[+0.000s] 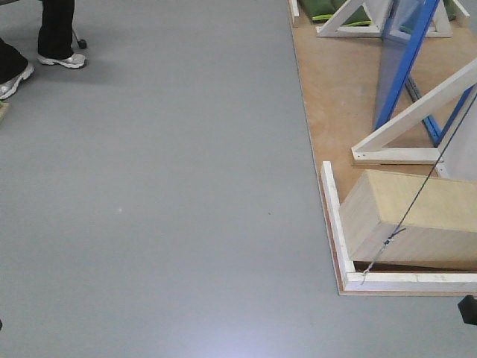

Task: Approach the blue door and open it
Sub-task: 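Drive the base forward past the wooden box toward the blue door frame, then drive the base forward and turn to face the blue door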

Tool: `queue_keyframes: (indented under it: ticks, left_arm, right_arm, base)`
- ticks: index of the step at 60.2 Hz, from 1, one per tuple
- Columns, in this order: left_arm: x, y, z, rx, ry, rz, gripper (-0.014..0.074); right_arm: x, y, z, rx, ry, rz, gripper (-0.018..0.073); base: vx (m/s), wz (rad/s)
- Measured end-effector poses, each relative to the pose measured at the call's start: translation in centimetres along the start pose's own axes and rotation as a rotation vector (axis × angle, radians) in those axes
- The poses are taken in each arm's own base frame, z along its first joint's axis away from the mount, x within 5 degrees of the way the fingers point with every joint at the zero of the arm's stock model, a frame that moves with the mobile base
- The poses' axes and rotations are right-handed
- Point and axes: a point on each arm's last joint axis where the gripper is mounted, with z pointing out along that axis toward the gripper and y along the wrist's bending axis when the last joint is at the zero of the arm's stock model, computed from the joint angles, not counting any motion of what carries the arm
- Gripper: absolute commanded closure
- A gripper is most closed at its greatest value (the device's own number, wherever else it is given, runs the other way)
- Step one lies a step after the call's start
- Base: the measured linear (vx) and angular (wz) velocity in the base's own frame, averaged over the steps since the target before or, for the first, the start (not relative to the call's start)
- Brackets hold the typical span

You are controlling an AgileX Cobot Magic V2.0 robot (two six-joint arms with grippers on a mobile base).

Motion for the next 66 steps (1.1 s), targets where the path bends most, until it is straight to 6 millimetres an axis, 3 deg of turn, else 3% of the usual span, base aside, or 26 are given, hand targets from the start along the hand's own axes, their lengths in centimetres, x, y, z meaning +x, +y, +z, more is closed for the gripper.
queue_keyframes:
  ticks: [66]
  left_arm:
    - [0.00,0.00,0.00,0.000,0.000,0.000,0.0526]
  right_arm:
    - [0.00,0.00,0.00,0.000,0.000,0.000,0.0557]
  base:
    - [0.36,0.00]
